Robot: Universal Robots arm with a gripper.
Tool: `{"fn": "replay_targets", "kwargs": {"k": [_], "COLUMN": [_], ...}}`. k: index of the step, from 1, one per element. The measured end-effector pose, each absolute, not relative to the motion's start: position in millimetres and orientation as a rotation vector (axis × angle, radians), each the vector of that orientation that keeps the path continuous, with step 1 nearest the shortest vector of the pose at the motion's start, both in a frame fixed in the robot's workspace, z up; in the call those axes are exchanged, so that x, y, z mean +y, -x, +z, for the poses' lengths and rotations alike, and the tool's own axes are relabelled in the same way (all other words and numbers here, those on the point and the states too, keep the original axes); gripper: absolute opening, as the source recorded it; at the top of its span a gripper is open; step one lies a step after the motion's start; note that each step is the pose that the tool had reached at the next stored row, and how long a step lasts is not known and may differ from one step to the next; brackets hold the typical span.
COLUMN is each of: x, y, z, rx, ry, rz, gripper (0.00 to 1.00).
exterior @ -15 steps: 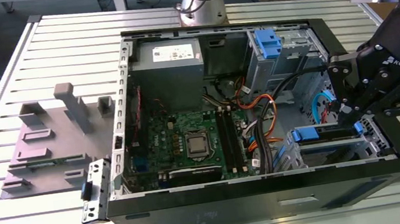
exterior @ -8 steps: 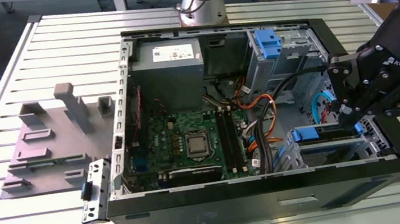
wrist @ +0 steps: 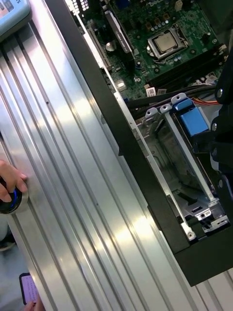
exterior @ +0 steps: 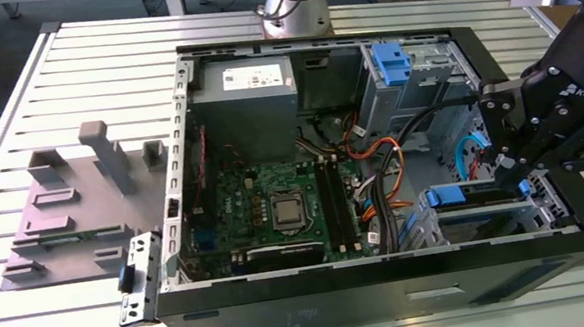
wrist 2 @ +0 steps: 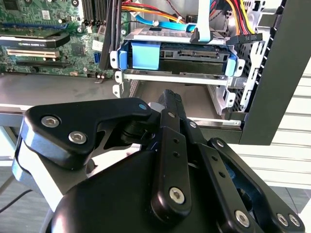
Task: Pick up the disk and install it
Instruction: 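Insert the first disk wire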
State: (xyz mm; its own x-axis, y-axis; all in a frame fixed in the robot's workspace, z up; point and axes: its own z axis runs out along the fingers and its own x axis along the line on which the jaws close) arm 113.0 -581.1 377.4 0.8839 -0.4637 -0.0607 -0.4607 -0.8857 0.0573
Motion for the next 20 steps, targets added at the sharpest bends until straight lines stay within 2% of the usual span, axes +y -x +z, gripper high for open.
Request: {"fn": "replay_targets", "kwargs": {"k": [20], "x": [-581.1], "y": [-113.0], "z": [377.2], "rx": [-0.726], "ry": [-3.003], "rz": [-0.109], "gripper": [0.11]}}
